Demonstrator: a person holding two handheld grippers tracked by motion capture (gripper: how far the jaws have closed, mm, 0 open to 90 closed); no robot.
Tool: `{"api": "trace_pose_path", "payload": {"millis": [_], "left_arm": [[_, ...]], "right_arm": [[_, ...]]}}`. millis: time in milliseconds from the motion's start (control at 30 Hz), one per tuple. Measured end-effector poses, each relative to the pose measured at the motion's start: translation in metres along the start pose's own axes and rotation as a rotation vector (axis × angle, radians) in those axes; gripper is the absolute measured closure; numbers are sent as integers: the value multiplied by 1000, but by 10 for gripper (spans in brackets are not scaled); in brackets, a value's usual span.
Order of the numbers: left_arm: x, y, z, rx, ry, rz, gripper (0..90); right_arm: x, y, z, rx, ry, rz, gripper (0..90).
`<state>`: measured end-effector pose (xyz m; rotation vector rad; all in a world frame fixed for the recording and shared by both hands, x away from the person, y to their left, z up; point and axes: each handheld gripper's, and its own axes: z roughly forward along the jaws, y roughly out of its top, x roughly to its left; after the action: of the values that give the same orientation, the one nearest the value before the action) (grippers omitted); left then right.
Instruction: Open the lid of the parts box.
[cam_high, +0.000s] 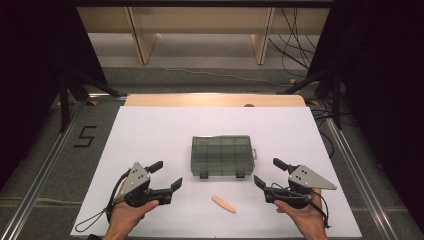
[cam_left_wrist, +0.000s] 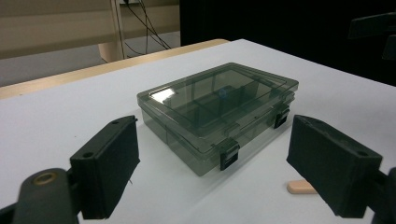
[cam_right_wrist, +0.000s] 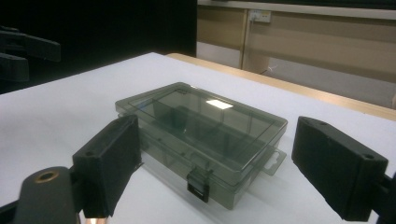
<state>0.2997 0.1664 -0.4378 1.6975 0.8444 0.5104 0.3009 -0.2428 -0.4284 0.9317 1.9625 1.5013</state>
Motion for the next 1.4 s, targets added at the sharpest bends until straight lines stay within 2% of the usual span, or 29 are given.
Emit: {"api": "trace_pose_path", "payload": {"millis": [267,300,367,667,800,900,967,1067,1100,1200,1333,1400], "left_arm": [[0,0,0,1,0,1,158],[0,0,0,2,0,1,158],[0,0,1,3,-3,1,158],[2,-1,2,-5,-30,-23,158],[3,0,2,-8,-25,-25,158],[3,0,3,-7,-22,-33,158],[3,1,4,-12,-26,-37,157],[5,2,5,-13,-28,-42,157],[6,2,6,-15,-24,-56,156],[8,3,9,-14,-28,-46,156],[12,5,16,-1,-11,-52,156],[16,7,19,2,-3,-56,160]], "right_arm": [[-1,0,1,8,8,-14,164],[-1,-1,2,-10,14,-10,164],[-2,-1,2,2,6,-12,164],[-7,0,1,11,-1,-15,162],[-10,4,2,-2,-1,-31,162],[-13,6,2,17,-6,-37,163],[-14,6,4,9,-3,-37,166],[-19,8,7,20,2,-49,198],[-19,8,8,18,6,-50,202],[-21,10,12,26,7,-66,233],[-25,13,18,34,14,-88,261],[-31,14,24,30,6,-124,300]]}}
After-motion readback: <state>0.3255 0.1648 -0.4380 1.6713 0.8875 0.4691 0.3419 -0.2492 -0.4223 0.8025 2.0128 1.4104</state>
